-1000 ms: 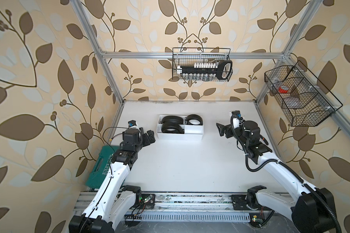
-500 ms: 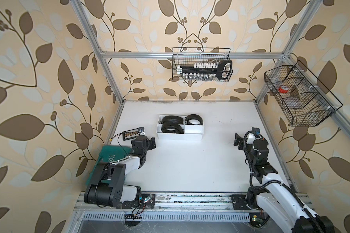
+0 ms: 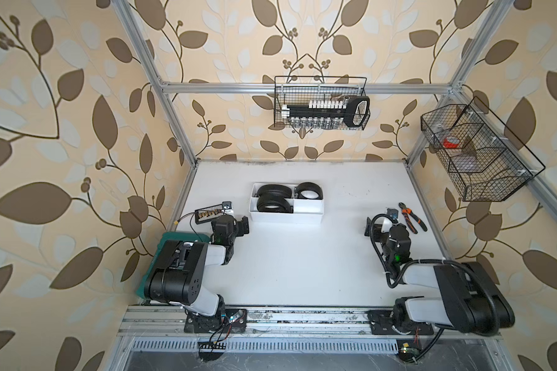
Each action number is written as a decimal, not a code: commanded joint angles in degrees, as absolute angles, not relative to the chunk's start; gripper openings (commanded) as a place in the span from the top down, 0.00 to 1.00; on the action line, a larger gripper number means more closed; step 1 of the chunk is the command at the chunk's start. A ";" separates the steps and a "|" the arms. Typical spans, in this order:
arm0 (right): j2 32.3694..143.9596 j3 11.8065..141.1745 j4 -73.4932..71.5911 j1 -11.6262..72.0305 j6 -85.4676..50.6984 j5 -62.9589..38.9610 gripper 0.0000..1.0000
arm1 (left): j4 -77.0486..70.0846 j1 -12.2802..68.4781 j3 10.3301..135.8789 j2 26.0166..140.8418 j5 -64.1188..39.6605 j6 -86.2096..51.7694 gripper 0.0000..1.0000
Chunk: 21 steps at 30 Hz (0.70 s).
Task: Place the belts into the storage roll
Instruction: Reset both arms
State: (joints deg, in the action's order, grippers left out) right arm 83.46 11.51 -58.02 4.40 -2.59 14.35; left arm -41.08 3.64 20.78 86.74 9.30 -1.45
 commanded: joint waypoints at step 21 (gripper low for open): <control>85.95 16.35 -58.28 0.86 -2.66 7.45 0.01 | -41.75 2.09 22.51 85.99 6.60 -0.87 0.01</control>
